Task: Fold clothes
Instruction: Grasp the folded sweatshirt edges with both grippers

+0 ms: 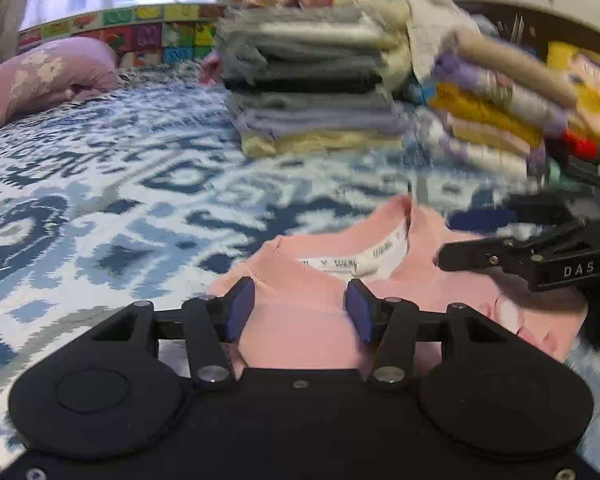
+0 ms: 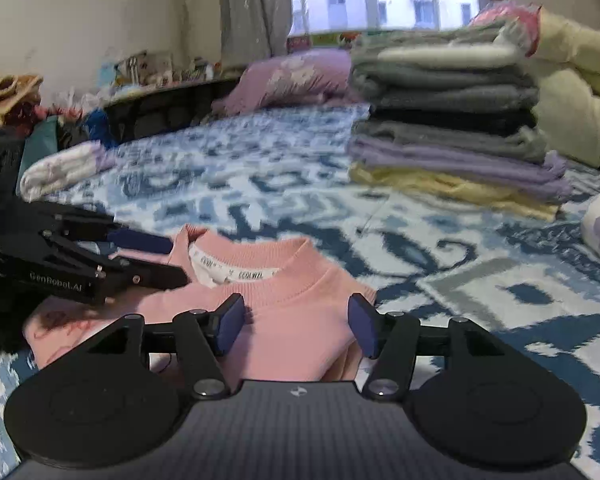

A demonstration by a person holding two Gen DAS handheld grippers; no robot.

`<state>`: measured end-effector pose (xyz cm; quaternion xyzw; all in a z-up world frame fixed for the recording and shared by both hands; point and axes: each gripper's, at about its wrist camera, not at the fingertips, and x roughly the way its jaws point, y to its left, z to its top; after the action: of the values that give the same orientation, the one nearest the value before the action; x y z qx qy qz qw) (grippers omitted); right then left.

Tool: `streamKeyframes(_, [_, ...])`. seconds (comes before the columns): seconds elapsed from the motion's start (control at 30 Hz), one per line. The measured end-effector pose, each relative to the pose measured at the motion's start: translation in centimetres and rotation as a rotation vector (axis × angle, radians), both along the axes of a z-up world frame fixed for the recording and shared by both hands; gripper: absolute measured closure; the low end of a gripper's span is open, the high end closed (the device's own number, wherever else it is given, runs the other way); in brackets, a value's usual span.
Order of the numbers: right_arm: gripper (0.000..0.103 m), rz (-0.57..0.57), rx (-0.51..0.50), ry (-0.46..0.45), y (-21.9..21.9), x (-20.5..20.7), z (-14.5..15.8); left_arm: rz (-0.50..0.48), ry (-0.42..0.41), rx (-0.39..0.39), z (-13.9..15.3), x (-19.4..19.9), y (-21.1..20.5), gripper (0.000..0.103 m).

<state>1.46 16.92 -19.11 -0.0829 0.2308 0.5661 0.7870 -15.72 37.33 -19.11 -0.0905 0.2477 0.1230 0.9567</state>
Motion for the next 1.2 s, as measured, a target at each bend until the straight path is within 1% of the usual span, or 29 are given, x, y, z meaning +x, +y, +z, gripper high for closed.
streamKeyframes(0.03, [0.038, -0.035, 0.021, 0.018, -0.7, 0.1, 0.4, 0.036, -0.026, -0.041, 0.6, -0.7, 0.2, 0.051])
streamKeyframes(0.07, [0.031, -0.071, 0.043, 0.048, -1.5, 0.3, 0.7, 0.059, -0.041, -0.082, 0.9, -1.5, 0.4, 0.047])
streamKeyframes(0.1, [0.028, -0.1, 0.065, 0.106, -2.4, 0.6, 0.8, 0.082, -0.056, -0.123, 1.2, -2.3, 0.5, 0.046])
streamKeyframes(0.13, [0.027, -0.119, 0.084, 0.181, -3.3, 1.0, 0.6, 0.104, -0.071, -0.164, 1.5, -3.0, 0.7, 0.045])
streamKeyframes(0.2, [0.027, -0.159, 0.124, 0.332, -5.1, 1.9, 0.3, 0.148, -0.096, -0.246, 1.9, -4.5, 1.0, 0.045])
streamKeyframes(0.23, [0.027, -0.171, 0.133, 0.381, -5.7, 2.1, 0.2, 0.164, -0.09, -0.284, 1.7, -4.9, 1.0, 0.045])
streamKeyframes(0.3, [0.026, -0.182, 0.138, 0.43, -6.3, 2.1, 0.1, 0.196, -0.079, -0.359, 1.3, -5.8, 0.9, 0.045])
streamKeyframes(0.37, [0.02, -0.188, 0.169, 0.505, -6.9, 2.0, -0.2, 0.228, -0.068, -0.434, 0.9, -6.7, 0.9, 0.044])
streamKeyframes(0.4, [0.019, -0.189, 0.176, 0.527, -7.0, 2.0, -0.3, 0.244, -0.062, -0.472, 0.7, -7.1, 0.9, 0.043])
streamKeyframes(0.5, [0.017, -0.183, 0.166, 0.54, -6.5, 1.8, -0.8, 0.262, -0.059, -0.577, -0.2, -8.0, 0.6, 0.041])
streamKeyframes(0.6, [0.017, -0.177, 0.157, 0.553, -6.1, 1.6, -1.2, 0.277, -0.06, -0.639, -1.1, -7.8, 0.7, 0.041])
streamKeyframes(0.67, [0.017, -0.173, 0.15, 0.562, -5.8, 1.4, -1.5, 0.28, -0.083, -0.677, -1.5, -7.7, 1.1, 0.041])
streamKeyframes(0.8, [0.017, -0.165, 0.138, 0.579, -5.2, 1.2, -2.0, 0.262, -0.106, -0.702, -2.0, -6.9, 1.3, 0.042])
streamKeyframes(0.9, [0.017, -0.154, 0.112, 0.543, -4.1, 1.0, -2.0, 0.259, -0.117, -0.699, -2.3, -6.2, 1.4, 0.044])
streamKeyframes(0.97, [0.02, -0.15, 0.093, 0.512, -3.5, 0.7, -1.9, 0.257, -0.12, -0.701, -2.3, -5.9, 1.4, 0.044])
streamKeyframes(1.03, [0.042, -0.153, 0.07, 0.505, -3.1, 0.6, -1.9, 0.252, -0.115, -0.696, -2.2, -5.5, 1.1, 0.047])
streamKeyframes(1.07, [0.044, -0.158, 0.062, 0.507, -3.1, 0.6, -1.8, 0.246, -0.101, -0.683, -2.2, -5.1, 0.8, 0.057])
streamKeyframes(1.1, [0.051, -0.163, 0.065, 0.51, -3.1, 0.6, -1.9, 0.241, -0.089, -0.672, -2.2, -4.7, 0.6, 0.061])
streamKeyframes(1.13, [0.059, -0.165, 0.068, 0.518, -3.1, 0.6, -2.0, 0.242, -0.086, -0.673, -2.3, -4.4, 0.5, 0.068])
streamKeyframes(1.17, [0.061, -0.166, 0.075, 0.531, -3.1, 0.6, -2.1, 0.243, -0.083, -0.677, -2.4, -4.2, 0.4, 0.074])
streamKeyframes(1.2, [0.066, -0.164, 0.087, 0.556, -3.3, 0.8, -2.2, 0.247, -0.087, -0.694, -2.5, -4.2, 0.5, 0.077])
